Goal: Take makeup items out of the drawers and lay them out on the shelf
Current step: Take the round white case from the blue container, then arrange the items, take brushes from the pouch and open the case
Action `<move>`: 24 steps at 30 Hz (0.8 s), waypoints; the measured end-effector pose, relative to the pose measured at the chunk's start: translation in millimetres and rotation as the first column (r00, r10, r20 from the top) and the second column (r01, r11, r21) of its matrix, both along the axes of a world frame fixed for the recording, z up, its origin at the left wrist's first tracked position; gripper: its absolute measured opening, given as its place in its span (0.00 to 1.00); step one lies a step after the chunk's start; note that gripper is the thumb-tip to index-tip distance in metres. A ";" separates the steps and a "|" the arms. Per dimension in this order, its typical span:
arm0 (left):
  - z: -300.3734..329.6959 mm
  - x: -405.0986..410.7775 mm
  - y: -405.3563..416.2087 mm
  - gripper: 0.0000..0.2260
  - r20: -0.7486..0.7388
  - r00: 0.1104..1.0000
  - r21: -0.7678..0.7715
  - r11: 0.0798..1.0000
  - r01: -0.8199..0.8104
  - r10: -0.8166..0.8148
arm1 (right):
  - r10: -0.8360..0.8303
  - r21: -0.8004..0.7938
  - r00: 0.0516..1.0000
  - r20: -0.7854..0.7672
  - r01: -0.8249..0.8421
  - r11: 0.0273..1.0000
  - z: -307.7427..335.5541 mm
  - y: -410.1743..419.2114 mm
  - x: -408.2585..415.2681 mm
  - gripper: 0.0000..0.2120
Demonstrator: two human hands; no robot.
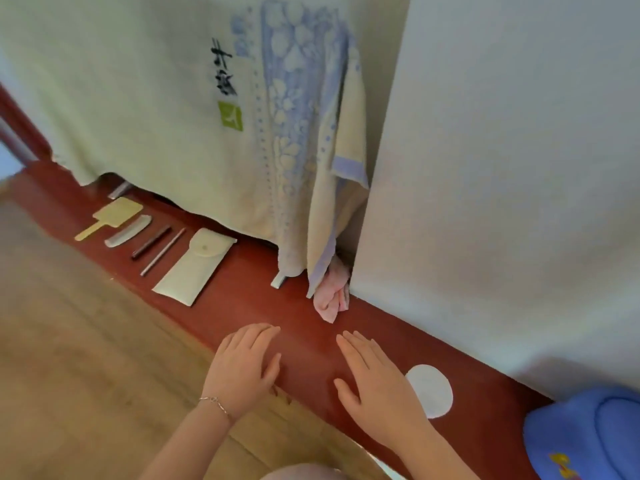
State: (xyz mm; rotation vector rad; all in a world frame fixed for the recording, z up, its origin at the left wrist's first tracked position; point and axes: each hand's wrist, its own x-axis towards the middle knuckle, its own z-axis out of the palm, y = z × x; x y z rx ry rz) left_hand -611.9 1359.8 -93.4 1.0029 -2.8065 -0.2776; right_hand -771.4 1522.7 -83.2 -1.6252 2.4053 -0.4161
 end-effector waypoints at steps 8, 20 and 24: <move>1.5 83.1 23.8 0.19 -0.023 0.969 -0.036 0.969 -0.246 0.245 | 0.195 -0.016 0.978 0.069 -0.194 0.981 -9.9 -25.3 31.5 0.29; 1.2 174.1 -5.6 0.19 -0.033 0.861 -0.005 0.862 -0.507 0.507 | 0.319 -0.089 0.934 0.161 -0.308 0.947 2.9 -101.4 86.8 0.27; -2.0 200.4 -47.1 0.20 -0.027 0.864 0.033 0.864 -0.502 0.503 | 0.298 -0.089 0.943 0.151 -0.287 0.954 1.5 -141.6 112.8 0.27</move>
